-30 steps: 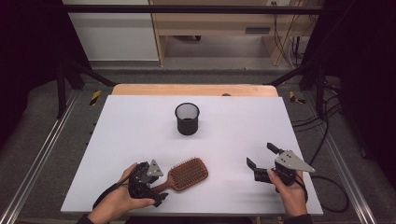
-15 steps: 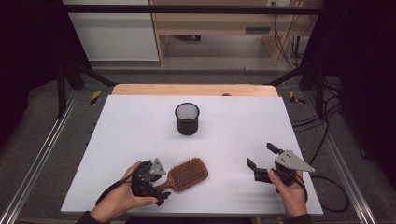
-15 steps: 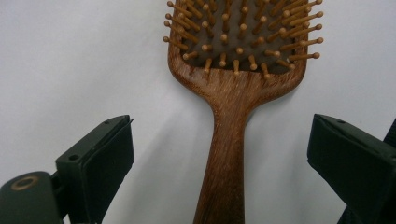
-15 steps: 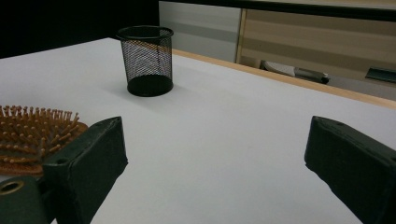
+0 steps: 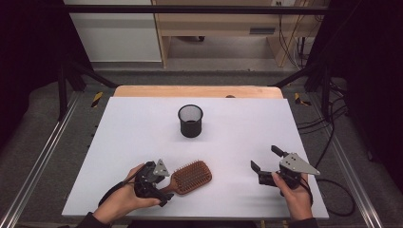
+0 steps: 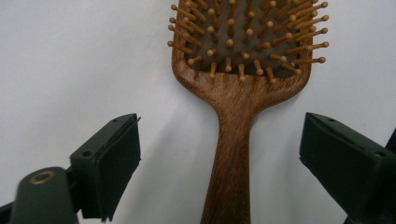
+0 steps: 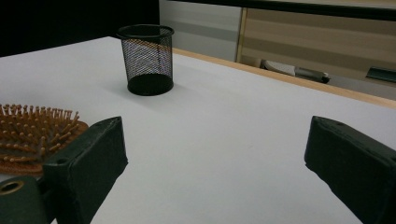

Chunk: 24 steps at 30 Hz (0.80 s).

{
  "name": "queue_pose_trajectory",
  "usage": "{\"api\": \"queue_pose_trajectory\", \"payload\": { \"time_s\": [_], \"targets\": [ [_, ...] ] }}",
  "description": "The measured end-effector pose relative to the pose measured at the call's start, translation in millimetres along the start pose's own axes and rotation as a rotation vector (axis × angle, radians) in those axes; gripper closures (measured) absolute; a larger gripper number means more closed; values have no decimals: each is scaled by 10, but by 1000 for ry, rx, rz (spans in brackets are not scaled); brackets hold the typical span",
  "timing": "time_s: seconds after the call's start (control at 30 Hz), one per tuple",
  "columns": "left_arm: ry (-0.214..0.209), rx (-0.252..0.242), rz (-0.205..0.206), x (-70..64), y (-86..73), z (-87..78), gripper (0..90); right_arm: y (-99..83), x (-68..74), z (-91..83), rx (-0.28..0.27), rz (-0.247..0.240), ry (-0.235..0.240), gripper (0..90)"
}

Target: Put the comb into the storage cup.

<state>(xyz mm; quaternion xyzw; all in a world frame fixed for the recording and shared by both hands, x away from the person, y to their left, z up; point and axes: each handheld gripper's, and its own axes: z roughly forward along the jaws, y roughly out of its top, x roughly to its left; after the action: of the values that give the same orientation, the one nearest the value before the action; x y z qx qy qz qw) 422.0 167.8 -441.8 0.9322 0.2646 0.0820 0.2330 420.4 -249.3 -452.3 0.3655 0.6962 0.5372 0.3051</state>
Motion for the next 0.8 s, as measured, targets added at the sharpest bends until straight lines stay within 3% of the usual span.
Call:
{"api": "queue_pose_trajectory", "payload": {
  "time_s": [0.07, 0.1, 0.37, 0.6, 0.8],
  "targets": [
    [-9, 5, 5, 1, 7, 2, 188, 0, 1, -1, 0, 0, 0, 54],
    [-21, 3, 4, 2, 12, 3, 254, 2, 2, -5, -2, 1, 0, 54],
    [-69, 37, 27, -26, 33, 52, 392, 2, 2, -4, -1, 0, 1, 55],
    [-76, 53, 27, -9, 60, 72, 528, 0, 3, -2, 1, -2, 1, 55],
    [-82, 75, 40, -1, 64, 94, 588, -3, 4, 2, 5, -1, 1, 55]
  ]
}}
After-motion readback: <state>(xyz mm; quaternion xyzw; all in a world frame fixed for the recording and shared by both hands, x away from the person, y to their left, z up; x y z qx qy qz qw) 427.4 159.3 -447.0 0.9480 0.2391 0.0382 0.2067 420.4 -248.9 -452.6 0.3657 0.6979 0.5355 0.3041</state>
